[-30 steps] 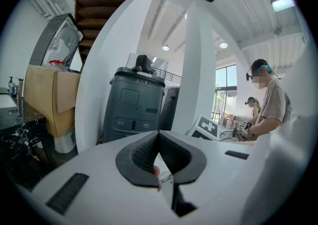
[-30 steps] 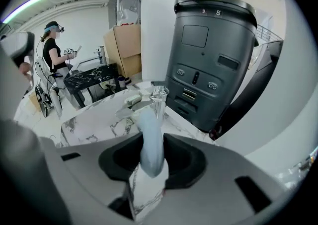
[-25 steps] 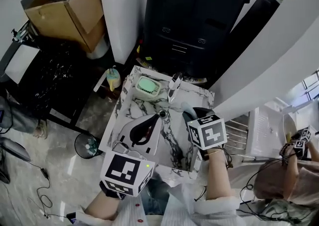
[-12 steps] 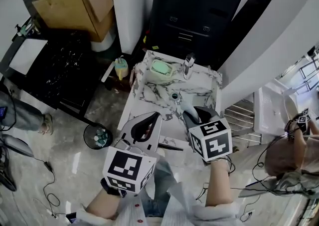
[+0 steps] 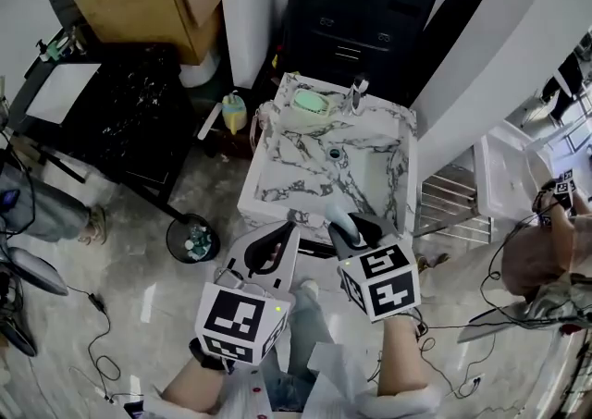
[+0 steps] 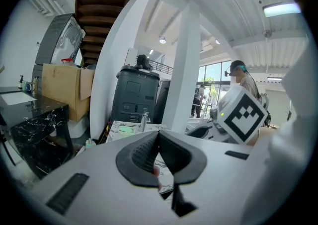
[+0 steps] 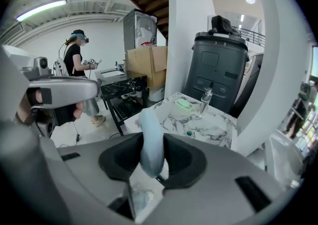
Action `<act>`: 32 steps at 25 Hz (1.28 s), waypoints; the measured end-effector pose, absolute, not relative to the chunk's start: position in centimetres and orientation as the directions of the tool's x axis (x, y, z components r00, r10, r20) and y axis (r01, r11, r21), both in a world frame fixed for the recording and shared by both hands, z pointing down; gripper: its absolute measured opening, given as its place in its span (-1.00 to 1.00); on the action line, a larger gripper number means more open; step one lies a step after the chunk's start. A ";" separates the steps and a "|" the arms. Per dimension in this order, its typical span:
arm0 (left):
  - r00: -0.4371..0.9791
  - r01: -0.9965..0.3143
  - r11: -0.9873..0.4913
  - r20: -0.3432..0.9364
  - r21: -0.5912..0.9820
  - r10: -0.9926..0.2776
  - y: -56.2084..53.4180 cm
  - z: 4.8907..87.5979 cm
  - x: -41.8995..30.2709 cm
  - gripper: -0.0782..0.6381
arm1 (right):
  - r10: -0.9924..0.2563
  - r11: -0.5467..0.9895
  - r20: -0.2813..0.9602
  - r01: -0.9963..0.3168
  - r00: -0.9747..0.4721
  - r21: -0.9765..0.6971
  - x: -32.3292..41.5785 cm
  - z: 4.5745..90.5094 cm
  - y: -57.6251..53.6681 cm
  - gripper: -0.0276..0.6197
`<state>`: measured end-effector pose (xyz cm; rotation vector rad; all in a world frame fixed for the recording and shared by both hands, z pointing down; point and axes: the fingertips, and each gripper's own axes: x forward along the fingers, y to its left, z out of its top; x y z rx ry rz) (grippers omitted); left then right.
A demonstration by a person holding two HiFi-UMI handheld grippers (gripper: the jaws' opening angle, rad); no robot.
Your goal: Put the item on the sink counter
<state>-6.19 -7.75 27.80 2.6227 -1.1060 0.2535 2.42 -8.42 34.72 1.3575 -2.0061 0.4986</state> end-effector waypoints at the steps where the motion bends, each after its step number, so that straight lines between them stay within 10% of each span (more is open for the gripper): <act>1: 0.688 -0.724 -0.663 0.271 0.192 -0.673 -7.4 27.9 -6.3 -0.74 | -0.667 0.391 0.701 -0.919 -0.250 0.044 2.3 34.9 -7.9 -0.51; 32: 0.658 -0.753 -0.615 0.297 0.235 -0.692 -2.1 37.1 -5.4 -0.74 | -0.666 0.450 0.692 -0.890 -0.278 0.077 1.3 42.9 -3.1 -0.51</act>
